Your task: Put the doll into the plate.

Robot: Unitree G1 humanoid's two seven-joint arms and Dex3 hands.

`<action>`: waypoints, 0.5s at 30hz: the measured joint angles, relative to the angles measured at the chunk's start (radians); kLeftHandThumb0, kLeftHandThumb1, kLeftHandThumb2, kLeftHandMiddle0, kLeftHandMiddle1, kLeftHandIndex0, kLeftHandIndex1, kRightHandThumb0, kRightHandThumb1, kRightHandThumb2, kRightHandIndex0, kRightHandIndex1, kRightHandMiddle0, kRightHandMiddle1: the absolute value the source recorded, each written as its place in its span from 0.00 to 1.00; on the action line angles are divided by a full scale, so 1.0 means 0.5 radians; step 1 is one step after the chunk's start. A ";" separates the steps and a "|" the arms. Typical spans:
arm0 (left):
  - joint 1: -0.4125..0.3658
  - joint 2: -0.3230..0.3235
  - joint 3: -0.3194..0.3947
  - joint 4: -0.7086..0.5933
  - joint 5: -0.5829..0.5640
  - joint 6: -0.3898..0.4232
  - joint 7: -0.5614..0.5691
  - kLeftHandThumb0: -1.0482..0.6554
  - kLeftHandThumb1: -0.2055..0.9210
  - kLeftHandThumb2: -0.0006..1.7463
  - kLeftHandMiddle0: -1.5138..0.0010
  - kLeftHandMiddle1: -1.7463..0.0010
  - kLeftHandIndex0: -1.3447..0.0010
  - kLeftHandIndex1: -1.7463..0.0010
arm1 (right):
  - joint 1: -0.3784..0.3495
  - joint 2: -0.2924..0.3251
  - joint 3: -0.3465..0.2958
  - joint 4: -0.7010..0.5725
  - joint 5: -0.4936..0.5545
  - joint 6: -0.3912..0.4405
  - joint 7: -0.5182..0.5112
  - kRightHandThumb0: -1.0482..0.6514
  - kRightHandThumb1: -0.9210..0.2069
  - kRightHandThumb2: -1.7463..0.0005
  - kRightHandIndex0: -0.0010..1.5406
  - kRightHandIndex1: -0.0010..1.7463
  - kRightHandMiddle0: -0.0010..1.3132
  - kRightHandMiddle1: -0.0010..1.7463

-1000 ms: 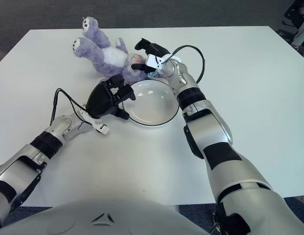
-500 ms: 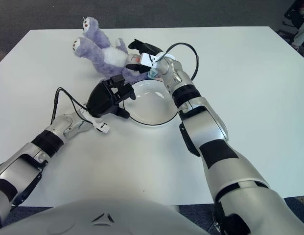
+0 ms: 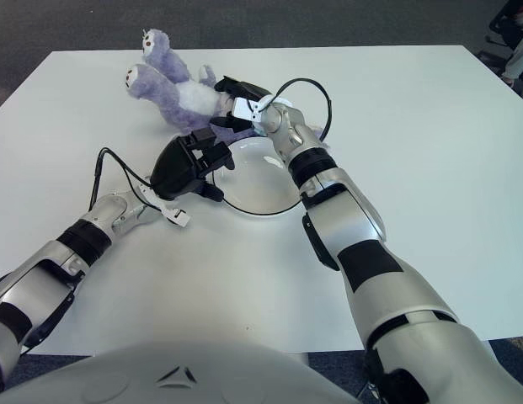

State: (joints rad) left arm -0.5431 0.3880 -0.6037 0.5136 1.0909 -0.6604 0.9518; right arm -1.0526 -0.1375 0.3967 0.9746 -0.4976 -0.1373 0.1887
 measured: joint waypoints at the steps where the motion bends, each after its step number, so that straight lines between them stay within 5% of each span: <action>1: -0.001 0.000 0.000 0.006 -0.018 -0.021 0.000 0.35 0.56 0.68 0.31 0.00 0.60 0.00 | 0.000 0.002 0.004 0.006 -0.001 0.000 0.000 0.02 0.00 0.63 0.01 0.00 0.00 0.29; 15: 0.013 0.055 0.069 0.096 -0.308 -0.365 -0.202 0.34 0.47 0.74 0.22 0.00 0.55 0.00 | -0.012 0.028 0.057 0.108 -0.009 -0.004 -0.050 0.01 0.00 0.60 0.00 0.00 0.00 0.29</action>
State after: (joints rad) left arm -0.5364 0.4154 -0.5691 0.5617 0.9368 -0.8430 0.8508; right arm -1.0586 -0.1233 0.4251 1.0285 -0.5022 -0.1394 0.1635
